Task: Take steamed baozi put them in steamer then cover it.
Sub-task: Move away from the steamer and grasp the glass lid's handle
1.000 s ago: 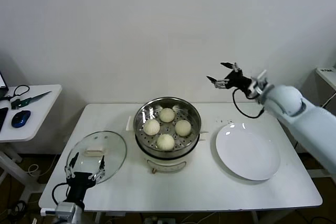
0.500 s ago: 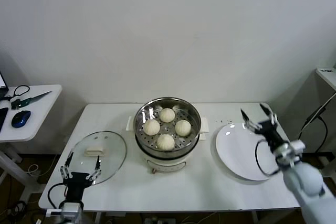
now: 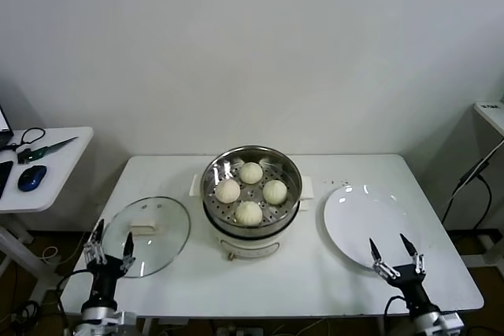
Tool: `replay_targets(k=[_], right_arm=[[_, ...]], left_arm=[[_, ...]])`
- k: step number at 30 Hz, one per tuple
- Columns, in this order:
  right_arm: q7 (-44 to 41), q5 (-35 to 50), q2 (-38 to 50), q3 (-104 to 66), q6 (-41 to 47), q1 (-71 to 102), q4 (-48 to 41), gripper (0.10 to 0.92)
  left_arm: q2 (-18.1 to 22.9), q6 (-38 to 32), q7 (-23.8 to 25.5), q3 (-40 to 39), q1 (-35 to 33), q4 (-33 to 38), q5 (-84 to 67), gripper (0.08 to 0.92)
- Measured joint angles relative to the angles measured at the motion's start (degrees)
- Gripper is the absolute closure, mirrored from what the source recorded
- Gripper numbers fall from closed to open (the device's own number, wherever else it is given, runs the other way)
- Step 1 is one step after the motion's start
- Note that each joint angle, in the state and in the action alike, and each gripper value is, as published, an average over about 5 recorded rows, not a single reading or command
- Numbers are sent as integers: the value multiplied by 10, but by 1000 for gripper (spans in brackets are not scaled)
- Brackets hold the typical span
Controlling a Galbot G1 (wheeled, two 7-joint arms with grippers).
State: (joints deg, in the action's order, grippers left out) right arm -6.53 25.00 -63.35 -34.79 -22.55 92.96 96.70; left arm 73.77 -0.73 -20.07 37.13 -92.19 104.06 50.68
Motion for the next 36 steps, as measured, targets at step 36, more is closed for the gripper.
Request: replay_targets(k=[36], right_arm=[[17, -32, -64, -12, -44, 72, 23, 203]], left_arm=[[-44, -13, -64, -51, 222, -315, 245, 223]])
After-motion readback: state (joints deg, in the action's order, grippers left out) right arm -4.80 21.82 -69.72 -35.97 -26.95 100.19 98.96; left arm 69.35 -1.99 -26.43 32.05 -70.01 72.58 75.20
